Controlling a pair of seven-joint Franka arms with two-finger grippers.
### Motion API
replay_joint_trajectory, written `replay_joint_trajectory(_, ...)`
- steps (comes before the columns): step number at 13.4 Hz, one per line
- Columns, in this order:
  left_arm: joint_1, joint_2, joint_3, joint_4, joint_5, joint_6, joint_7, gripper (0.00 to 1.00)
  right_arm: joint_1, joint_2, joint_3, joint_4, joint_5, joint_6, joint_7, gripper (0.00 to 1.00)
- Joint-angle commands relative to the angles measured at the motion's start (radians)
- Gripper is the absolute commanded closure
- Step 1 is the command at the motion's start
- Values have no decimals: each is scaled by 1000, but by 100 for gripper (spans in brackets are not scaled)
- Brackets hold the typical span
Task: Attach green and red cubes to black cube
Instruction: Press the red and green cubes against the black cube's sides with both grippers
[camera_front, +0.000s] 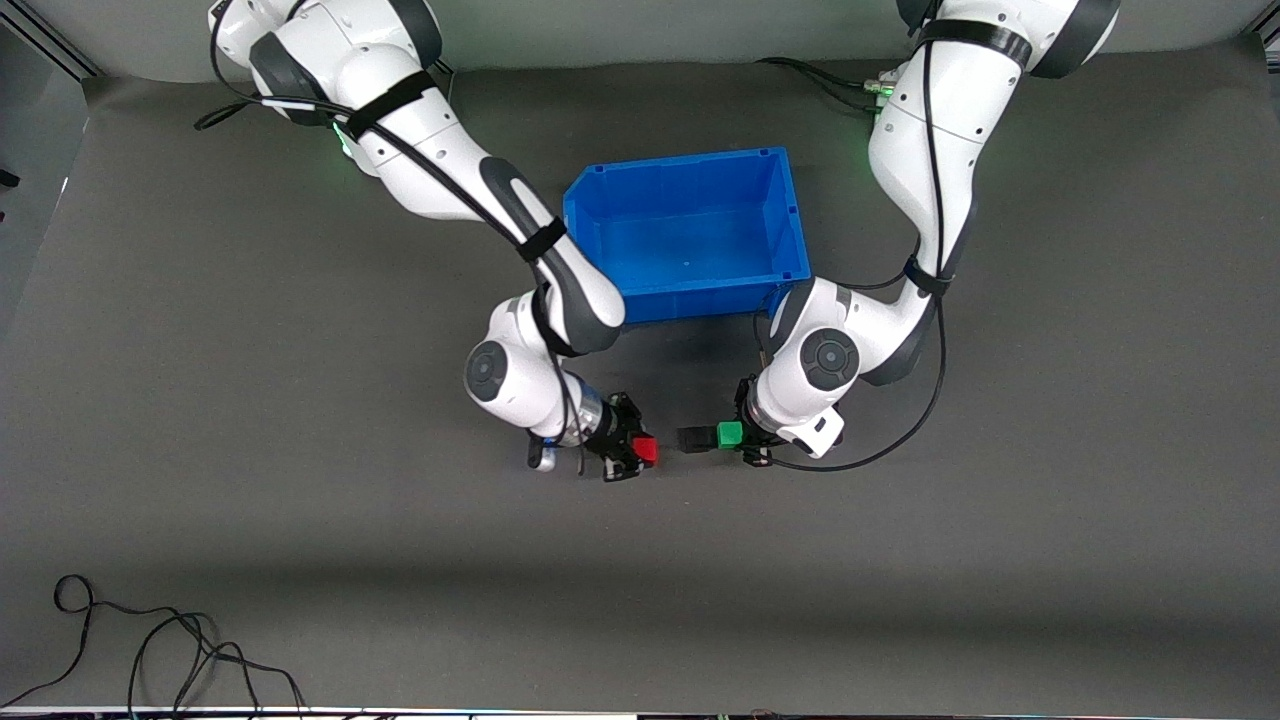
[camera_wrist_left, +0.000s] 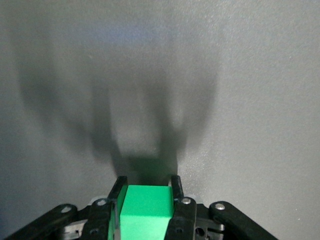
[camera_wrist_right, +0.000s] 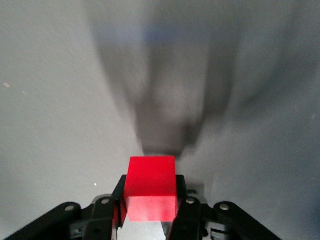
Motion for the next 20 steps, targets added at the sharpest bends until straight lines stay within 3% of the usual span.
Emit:
replay_joint_trajectory(1,-30,14,16,16,4,3,-29,100,16,30,-9,55,19,13,39,80)
replay_joint_trajectory(20,-47,60,35,72,12,4,-72,100,56,67,-6,79,25,62,42,78)
